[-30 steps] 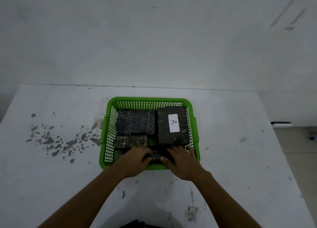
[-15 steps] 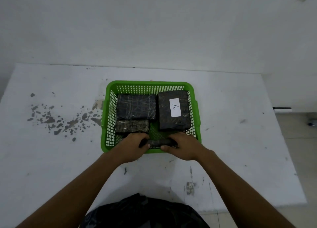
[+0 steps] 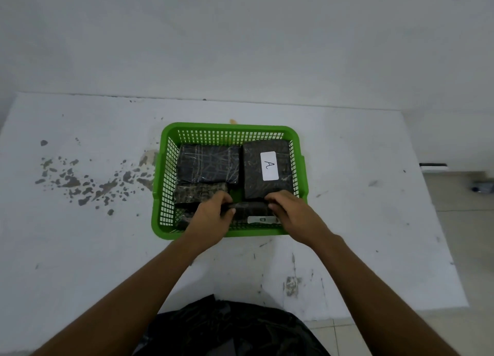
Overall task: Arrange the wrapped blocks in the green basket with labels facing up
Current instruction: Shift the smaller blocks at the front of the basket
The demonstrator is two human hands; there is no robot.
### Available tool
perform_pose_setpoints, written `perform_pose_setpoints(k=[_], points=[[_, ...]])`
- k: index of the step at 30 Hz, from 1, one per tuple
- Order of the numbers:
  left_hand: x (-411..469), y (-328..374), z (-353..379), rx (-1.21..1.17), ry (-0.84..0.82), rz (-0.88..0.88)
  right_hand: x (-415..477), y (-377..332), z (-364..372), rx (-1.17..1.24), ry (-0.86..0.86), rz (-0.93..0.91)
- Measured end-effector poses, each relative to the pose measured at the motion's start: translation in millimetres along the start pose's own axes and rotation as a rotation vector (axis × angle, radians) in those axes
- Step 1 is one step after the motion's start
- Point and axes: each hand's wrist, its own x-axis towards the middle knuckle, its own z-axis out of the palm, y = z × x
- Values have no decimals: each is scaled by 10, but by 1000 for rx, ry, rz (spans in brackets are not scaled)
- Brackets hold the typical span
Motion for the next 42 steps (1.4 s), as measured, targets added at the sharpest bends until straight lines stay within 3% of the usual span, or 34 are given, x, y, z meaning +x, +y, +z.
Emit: perform_pose_setpoints(k=[5, 10, 17, 33, 36, 42], points=[[-113, -4, 130, 11, 48, 10, 66, -63, -8, -92, 14, -19], [-113, -58, 117, 111, -52, 59, 134, -114, 12, -163, 31, 44], [-130, -107, 87, 187, -127, 125, 257, -204, 104, -572, 97, 87], [-317, -145, -41, 118, -441, 90, -166, -151, 187, -438, 45, 128], [-428, -94, 16, 87, -397, 115, -163, -180, 121, -464, 8, 152], [-303, -86, -243, 27, -85, 203, 121, -402, 85, -396, 100, 5]])
